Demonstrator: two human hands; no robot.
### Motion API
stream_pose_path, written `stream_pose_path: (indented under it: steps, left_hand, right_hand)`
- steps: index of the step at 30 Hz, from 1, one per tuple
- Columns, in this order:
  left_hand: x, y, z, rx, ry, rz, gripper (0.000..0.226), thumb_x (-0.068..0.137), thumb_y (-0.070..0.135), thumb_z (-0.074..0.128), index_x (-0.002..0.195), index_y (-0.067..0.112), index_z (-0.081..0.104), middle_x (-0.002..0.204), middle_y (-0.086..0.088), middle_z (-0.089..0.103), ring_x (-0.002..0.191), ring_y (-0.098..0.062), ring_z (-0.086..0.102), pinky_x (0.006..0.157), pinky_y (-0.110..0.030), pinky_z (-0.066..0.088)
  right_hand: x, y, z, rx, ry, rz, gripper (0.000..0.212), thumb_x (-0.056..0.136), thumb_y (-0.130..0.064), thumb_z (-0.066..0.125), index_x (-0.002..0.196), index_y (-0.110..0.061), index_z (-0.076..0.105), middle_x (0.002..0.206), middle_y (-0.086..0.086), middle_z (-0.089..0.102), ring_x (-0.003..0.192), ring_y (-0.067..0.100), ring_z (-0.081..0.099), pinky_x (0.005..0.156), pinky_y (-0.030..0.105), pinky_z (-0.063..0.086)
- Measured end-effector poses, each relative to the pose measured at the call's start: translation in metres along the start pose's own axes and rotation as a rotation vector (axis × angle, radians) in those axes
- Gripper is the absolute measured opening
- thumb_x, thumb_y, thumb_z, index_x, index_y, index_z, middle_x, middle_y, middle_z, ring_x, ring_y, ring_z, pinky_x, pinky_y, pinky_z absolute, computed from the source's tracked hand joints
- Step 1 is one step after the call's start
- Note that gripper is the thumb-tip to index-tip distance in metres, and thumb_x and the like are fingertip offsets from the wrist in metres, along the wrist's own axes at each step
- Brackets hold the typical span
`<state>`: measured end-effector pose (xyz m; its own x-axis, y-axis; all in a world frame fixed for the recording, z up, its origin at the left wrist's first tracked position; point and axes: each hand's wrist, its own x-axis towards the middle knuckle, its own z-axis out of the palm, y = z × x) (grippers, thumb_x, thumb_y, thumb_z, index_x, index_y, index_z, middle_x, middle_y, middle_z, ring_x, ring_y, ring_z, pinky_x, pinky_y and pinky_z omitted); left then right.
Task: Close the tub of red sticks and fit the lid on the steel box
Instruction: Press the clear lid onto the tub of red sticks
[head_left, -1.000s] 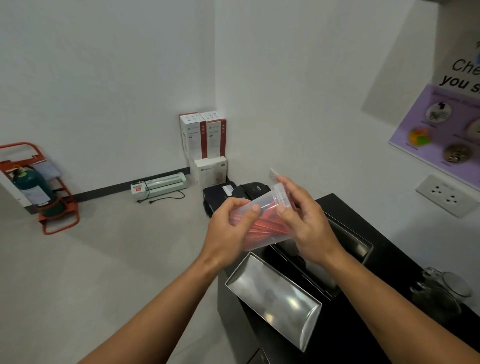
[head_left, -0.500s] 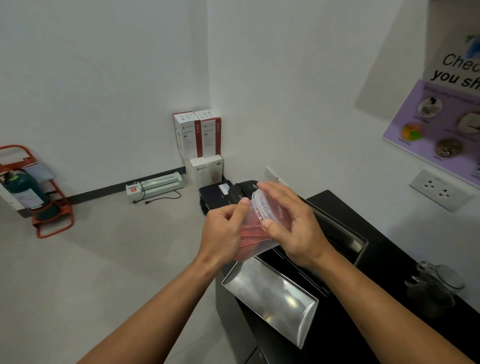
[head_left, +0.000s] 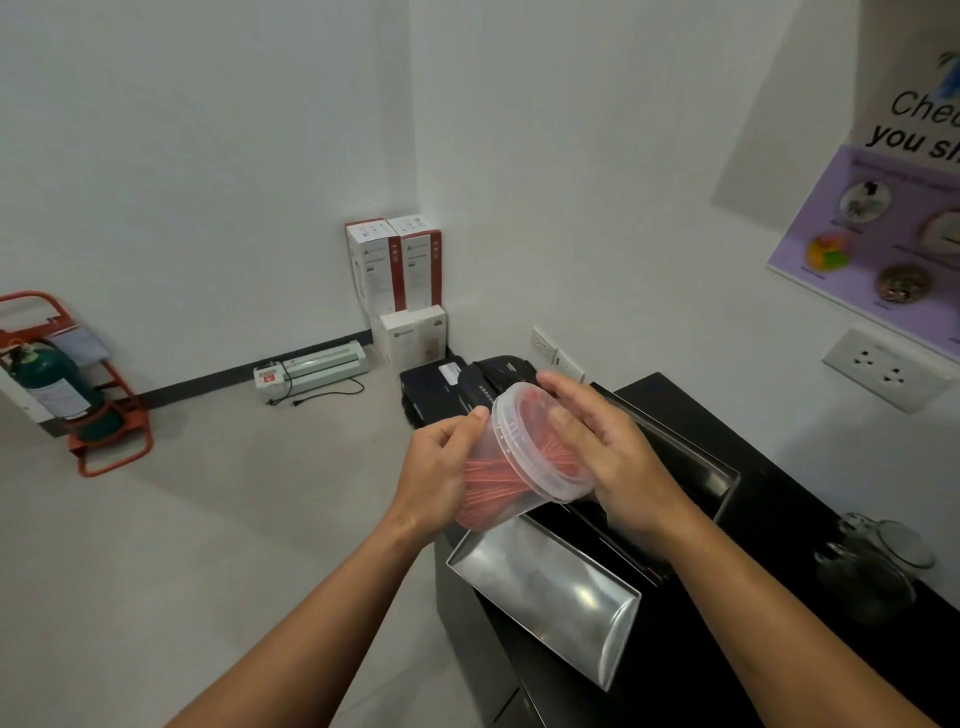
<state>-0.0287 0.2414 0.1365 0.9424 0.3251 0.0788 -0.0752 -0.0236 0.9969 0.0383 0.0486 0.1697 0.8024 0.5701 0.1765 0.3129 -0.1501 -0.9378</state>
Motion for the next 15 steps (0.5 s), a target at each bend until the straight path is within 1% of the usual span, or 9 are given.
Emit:
stream_pose_path:
  steps: [1,3,5,6,8,9,11,13,15]
  left_hand:
    - [-0.001,-0.002,0.0,-0.016,-0.01,0.002,0.075,0.09,0.065,0.055,0.079,-0.009,0.061,0.069,-0.009,0.056,0.062,-0.023,0.059,0.058,-0.035,0.047]
    - [-0.004,-0.004,0.003,-0.034,-0.024,0.008,0.065,0.09,0.061,0.056,0.076,-0.002,0.065,0.069,-0.007,0.058,0.063,-0.018,0.058,0.06,-0.033,0.048]
    - [-0.008,-0.006,0.007,-0.012,-0.032,0.014,0.053,0.093,0.055,0.058,0.075,0.006,0.072,0.071,-0.012,0.062,0.067,-0.017,0.061,0.065,-0.033,0.05]
    - [-0.01,-0.009,0.01,0.023,-0.027,0.024,0.047,0.097,0.05,0.059,0.081,0.01,0.077,0.076,-0.013,0.068,0.071,-0.016,0.065,0.068,-0.031,0.052]
    - [-0.017,-0.012,0.015,0.088,-0.002,0.05,0.032,0.105,0.04,0.06,0.098,0.019,0.083,0.089,-0.001,0.079,0.084,-0.01,0.074,0.077,-0.024,0.057]
    - [-0.021,-0.011,0.017,0.108,0.015,0.066,0.03,0.106,0.04,0.058,0.104,0.023,0.083,0.096,0.002,0.08,0.092,-0.009,0.075,0.08,-0.021,0.057]
    - [-0.029,-0.006,0.021,0.147,0.054,0.109,0.035,0.102,0.053,0.053,0.104,0.031,0.081,0.103,0.003,0.077,0.099,-0.008,0.072,0.084,-0.016,0.055]
    - [-0.037,-0.002,0.03,0.169,0.006,0.135,0.033,0.097,0.058,0.054,0.105,0.038,0.078,0.098,0.004,0.075,0.094,-0.01,0.071,0.079,-0.017,0.055]
    - [-0.046,-0.001,0.043,0.206,-0.11,0.118,0.03,0.094,0.058,0.062,0.114,0.041,0.075,0.082,0.007,0.072,0.076,-0.009,0.069,0.07,-0.024,0.056]
  right_hand:
    - [-0.001,0.002,-0.004,0.005,0.029,0.057,0.051,0.092,-0.066,0.065,0.137,-0.041,0.064,0.136,-0.011,0.068,0.126,0.011,0.065,0.107,0.049,0.053]
    - [-0.006,0.009,-0.01,-0.025,0.025,0.122,0.036,0.094,-0.059,0.065,0.124,-0.039,0.072,0.118,-0.004,0.076,0.109,0.017,0.074,0.098,0.054,0.058]
    - [-0.014,0.012,-0.015,-0.043,0.014,0.16,0.031,0.096,-0.057,0.064,0.117,-0.037,0.075,0.111,0.0,0.078,0.103,0.019,0.076,0.096,0.054,0.059]
    - [-0.018,0.013,-0.017,-0.048,0.025,0.17,0.031,0.097,-0.058,0.063,0.115,-0.036,0.076,0.109,0.0,0.079,0.102,0.019,0.076,0.095,0.054,0.06]
    - [-0.028,0.014,-0.023,-0.06,0.062,0.178,0.029,0.1,-0.056,0.061,0.113,-0.036,0.077,0.105,-0.001,0.079,0.098,0.018,0.077,0.092,0.052,0.061]
    - [-0.034,0.014,-0.027,-0.067,0.084,0.181,0.027,0.101,-0.054,0.06,0.112,-0.036,0.078,0.104,-0.002,0.079,0.097,0.018,0.077,0.09,0.05,0.062]
    - [-0.045,0.015,-0.034,-0.094,0.127,0.191,0.021,0.103,-0.048,0.061,0.111,-0.037,0.077,0.101,-0.003,0.079,0.093,0.016,0.077,0.087,0.048,0.063]
    - [-0.058,0.017,-0.041,-0.122,0.155,0.207,0.018,0.102,-0.045,0.062,0.11,-0.038,0.076,0.099,-0.004,0.079,0.09,0.014,0.076,0.083,0.045,0.064]
    - [-0.071,0.02,-0.047,-0.13,0.188,0.223,0.015,0.101,-0.043,0.064,0.11,-0.038,0.075,0.098,-0.005,0.078,0.089,0.013,0.076,0.08,0.041,0.065]
